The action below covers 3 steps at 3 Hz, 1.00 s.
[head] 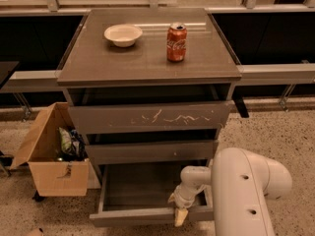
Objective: Open bottom drawer
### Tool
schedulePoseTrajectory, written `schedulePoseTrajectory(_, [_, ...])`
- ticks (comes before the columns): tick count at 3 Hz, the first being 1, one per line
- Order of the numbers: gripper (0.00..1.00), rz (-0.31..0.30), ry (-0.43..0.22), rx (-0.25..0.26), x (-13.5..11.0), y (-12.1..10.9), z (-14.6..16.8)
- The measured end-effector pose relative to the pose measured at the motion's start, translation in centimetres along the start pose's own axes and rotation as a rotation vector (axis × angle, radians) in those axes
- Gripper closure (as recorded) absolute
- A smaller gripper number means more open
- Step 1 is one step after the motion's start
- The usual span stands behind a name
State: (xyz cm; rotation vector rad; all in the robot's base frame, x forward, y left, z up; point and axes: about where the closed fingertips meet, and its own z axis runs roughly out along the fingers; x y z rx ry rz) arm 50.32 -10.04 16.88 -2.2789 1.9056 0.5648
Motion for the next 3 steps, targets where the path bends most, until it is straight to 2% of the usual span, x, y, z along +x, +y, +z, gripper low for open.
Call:
schedulePoseTrajectory(1, [0.0, 0.0, 0.0, 0.0, 0.0, 0.0, 0.0])
schedulePoseTrajectory(2, [0.0, -0.051, -0.095, 0.068, 0.1, 2.5, -4.3])
schedulePoseTrajectory(3, [0.0, -0.172, -0.19, 0.158, -2.1, 6.3, -11.3])
